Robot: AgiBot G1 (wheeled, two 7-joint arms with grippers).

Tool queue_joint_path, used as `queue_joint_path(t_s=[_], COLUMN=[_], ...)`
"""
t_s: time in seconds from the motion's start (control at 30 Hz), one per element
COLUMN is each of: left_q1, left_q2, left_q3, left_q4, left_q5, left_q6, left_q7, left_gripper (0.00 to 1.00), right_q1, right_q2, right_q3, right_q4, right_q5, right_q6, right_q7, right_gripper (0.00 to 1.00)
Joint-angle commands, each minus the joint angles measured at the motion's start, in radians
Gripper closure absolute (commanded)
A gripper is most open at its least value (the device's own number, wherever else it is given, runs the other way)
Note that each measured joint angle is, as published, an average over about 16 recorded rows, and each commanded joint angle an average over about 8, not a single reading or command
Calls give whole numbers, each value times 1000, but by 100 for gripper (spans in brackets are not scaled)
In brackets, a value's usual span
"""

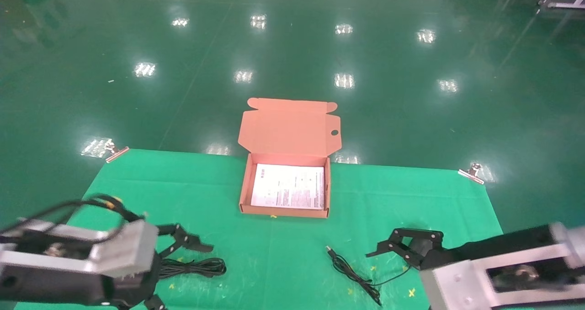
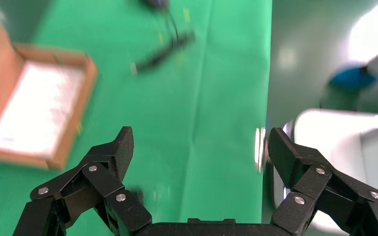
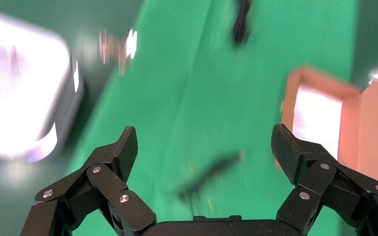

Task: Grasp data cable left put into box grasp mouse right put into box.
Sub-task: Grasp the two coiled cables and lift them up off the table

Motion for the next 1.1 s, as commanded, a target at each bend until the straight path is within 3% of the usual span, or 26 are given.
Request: queue_joint_path(t_s=[0.03,0.3,0.6,0.8,1.1], left_q1=[-27,-84,-68,-59,-90], left_q2=[16,97,174,225,325], left_q3=[40,148,218,232,221], left_q4=[5,21,102,236,563], left_q5=[72,324,528,568,550], left_q6=[8,-33,-132,-186,-255], left_q7=[-1,-2,-25,-16,50], left_gripper=[0,0,0,0,0], right_q1=[58,146,97,37,-48], right_q2=[-17,-93,-167,-204,-280], right_q3=[-71,-234,-310,-338,-375], right_q4=[2,4,1,-6,-38], right_q5=[-80,-242,-394,-492,-616], right_q6=[0,33,138,220,305], right_q7=[-35,8,113,192,346], right_gripper=[0,0,0,0,0])
